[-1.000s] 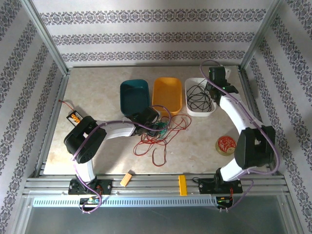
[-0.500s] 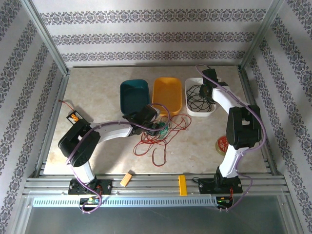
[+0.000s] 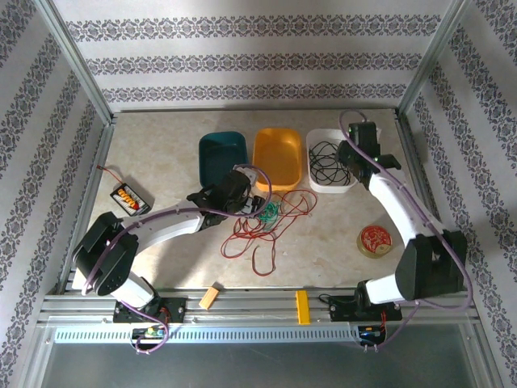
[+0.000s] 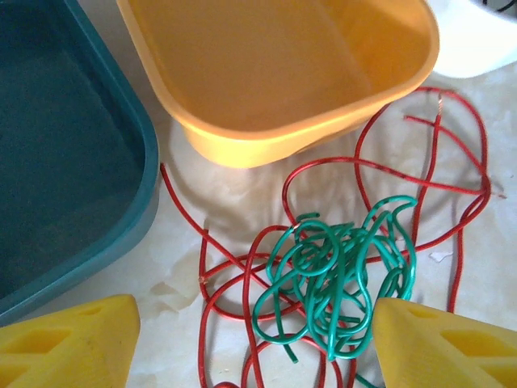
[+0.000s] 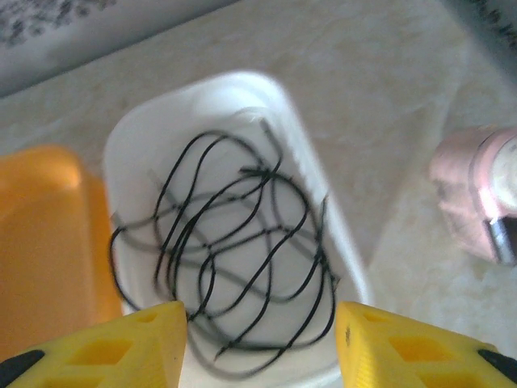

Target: Untangle the cables

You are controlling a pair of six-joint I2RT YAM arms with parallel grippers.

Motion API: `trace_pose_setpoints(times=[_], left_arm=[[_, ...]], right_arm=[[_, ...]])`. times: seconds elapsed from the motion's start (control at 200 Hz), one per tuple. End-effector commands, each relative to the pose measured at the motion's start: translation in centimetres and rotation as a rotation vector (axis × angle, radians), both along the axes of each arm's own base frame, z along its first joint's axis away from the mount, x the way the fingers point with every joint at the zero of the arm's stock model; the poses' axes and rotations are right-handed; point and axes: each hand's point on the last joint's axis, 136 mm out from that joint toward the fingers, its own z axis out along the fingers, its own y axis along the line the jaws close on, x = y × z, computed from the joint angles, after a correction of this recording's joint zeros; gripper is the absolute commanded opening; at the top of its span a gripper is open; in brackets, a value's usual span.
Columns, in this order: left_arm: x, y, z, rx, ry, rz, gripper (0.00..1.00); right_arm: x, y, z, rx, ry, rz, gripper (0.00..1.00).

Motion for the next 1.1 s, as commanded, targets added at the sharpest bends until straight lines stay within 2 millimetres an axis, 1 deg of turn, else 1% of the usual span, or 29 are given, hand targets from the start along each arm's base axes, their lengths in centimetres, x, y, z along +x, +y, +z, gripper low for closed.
trace_pose_setpoints(times=[0.0, 0.1, 0.17, 0.235, 0.33, 0.42, 0.53, 0.635, 0.845, 1.005, 1.095], left_arm=[[0.4, 0.5, 0.1, -0.049, 0.017, 0.045, 0.76], [0.2, 0.5, -1.0, -0.06, 0.058, 0.031, 0.76], [-0.2, 0.0, -1.7, -0.044, 0.084, -0.01, 0.75], [-0.6, -0.5, -2.4, -0.025, 0.11, -0.052, 0.74], [-0.9, -1.5, -3.0, -0.009, 0.131, -0.105, 0.74], [-0.9, -2.5, -3.2, 0.003, 0.135, -0.138, 0.74], [-0.2, -3.0, -3.8, 0.041, 0.138, -0.128, 0.73], [0.5, -3.2, -4.8, 0.086, 0.155, -0.106, 0.69], [1.2, -3.2, -6.5, 0.123, 0.18, -0.075, 0.64], [1.1, -3.2, -8.0, 0.14, 0.208, -0.067, 0.63], [1.0, -3.1, -8.6, 0.151, 0.221, -0.063, 0.63]], right_arm=[[-2.2, 4.0, -0.4, 0.038, 0.001, 0.162, 0.51], [-4.2, 8.1, -1.4, 0.084, 0.031, 0.315, 0.49], [-5.8, 10.9, -3.0, 0.102, 0.081, 0.412, 0.46], [-7.4, 13.4, -4.6, 0.11, 0.13, 0.51, 0.46], [-9.2, 16.2, -7.3, 0.109, 0.216, 0.611, 0.46], [-9.9, 17.6, -9.4, 0.097, 0.28, 0.649, 0.46], [-9.4, 17.6, -11.9, 0.058, 0.349, 0.625, 0.46], [-8.6, 16.8, -13.4, 0.0, 0.382, 0.578, 0.46], [-6.6, 15.2, -15.1, -0.078, 0.404, 0.496, 0.46], [-5.8, 15.1, -16.4, -0.096, 0.432, 0.481, 0.46], [-5.7, 15.3, -16.9, -0.09, 0.441, 0.477, 0.43]])
